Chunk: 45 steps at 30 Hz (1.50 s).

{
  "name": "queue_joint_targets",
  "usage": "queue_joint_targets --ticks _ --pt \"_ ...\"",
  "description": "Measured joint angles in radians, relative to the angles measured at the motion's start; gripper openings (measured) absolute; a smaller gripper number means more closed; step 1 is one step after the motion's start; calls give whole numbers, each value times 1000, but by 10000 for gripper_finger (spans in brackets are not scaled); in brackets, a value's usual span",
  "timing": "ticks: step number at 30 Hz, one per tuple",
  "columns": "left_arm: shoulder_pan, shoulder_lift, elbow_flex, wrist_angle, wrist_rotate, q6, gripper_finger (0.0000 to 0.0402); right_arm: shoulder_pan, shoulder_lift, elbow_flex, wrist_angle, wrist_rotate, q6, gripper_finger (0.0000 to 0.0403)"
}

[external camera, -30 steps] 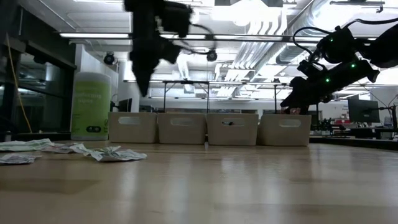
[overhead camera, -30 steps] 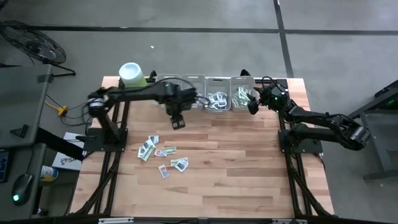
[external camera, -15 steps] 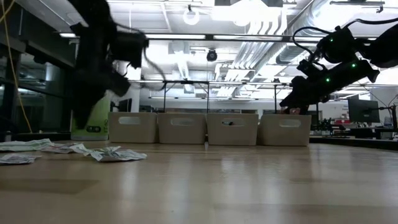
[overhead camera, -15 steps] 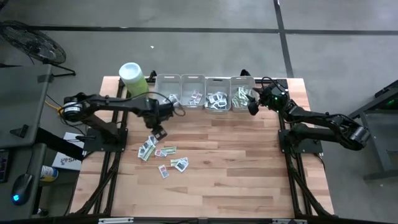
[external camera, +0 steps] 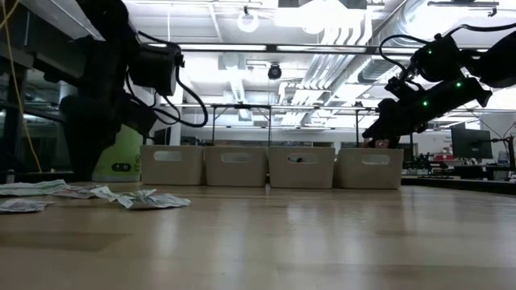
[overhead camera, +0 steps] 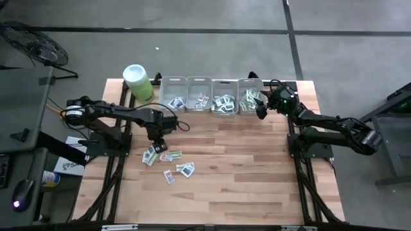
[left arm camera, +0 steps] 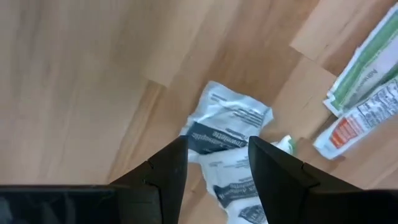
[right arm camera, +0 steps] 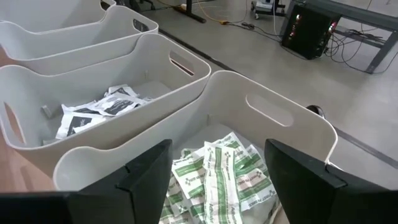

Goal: Pick & Place First Aid Supplies
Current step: Put the towelette pack into the middle right gray bin

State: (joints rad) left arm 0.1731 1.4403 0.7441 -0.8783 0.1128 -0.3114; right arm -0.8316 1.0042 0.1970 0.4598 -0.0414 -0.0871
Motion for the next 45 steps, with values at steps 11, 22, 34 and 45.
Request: queue_joint_targets --ticks 11,22,34,45 --pt "-4 1 0 74 -44 67 167 0 0 0 7 0 -2 249" --pt "-4 0 -74 168 -30 212 167 1 0 -1 7 -43 0 249" --pt "-2 -1 -131 206 -28 228 81 1 0 -1 7 -42 0 249" --pt "-3 3 -90 183 -35 229 4 1 0 -1 -11 -41 4 249"
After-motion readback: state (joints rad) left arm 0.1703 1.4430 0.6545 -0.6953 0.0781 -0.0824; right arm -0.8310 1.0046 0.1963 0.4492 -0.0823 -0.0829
